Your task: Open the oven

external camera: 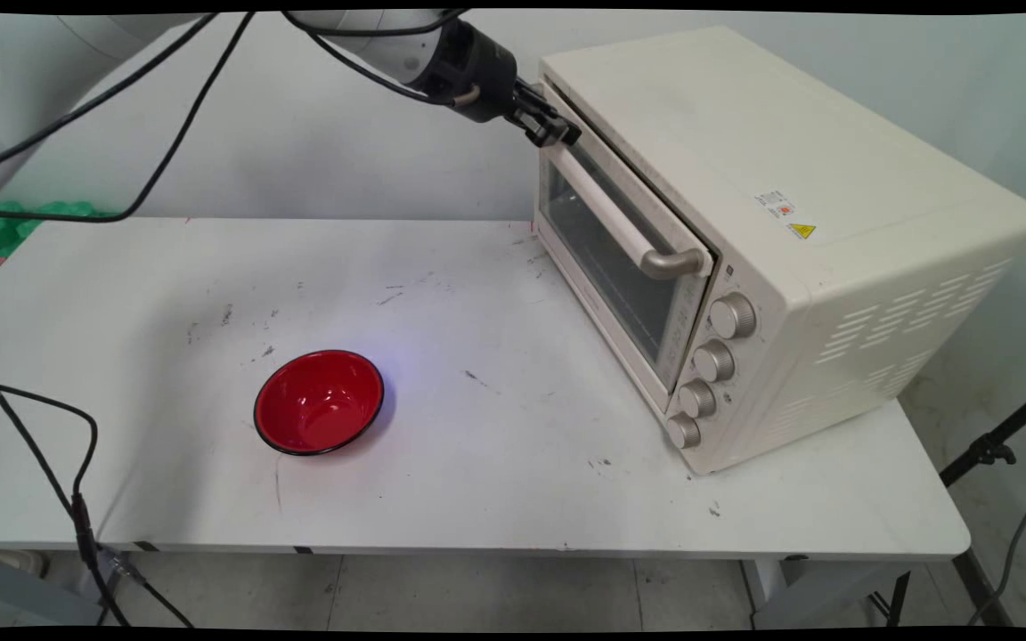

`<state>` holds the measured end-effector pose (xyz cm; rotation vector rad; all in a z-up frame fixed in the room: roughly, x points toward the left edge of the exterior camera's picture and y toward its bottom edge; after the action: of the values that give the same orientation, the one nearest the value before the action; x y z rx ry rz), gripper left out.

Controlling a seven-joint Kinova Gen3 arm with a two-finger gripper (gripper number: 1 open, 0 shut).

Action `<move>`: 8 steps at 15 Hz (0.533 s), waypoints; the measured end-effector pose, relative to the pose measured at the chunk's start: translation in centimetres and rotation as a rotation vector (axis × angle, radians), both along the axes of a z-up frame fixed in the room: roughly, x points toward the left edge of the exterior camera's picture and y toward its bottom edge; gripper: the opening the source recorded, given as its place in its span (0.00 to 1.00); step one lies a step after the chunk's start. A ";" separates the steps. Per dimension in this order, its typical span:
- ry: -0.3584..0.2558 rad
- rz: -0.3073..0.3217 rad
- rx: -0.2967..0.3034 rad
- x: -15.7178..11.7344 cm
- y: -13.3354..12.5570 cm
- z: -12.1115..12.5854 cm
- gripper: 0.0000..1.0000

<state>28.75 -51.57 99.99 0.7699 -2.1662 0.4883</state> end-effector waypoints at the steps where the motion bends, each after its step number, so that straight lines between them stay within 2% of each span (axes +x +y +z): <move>1: -0.002 0.000 0.000 0.2 0.2 0.0 0.00; 8: -0.025 0.001 0.013 2.5 1.7 -0.9 0.00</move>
<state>31.23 -49.85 99.07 0.7761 -2.1944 0.4870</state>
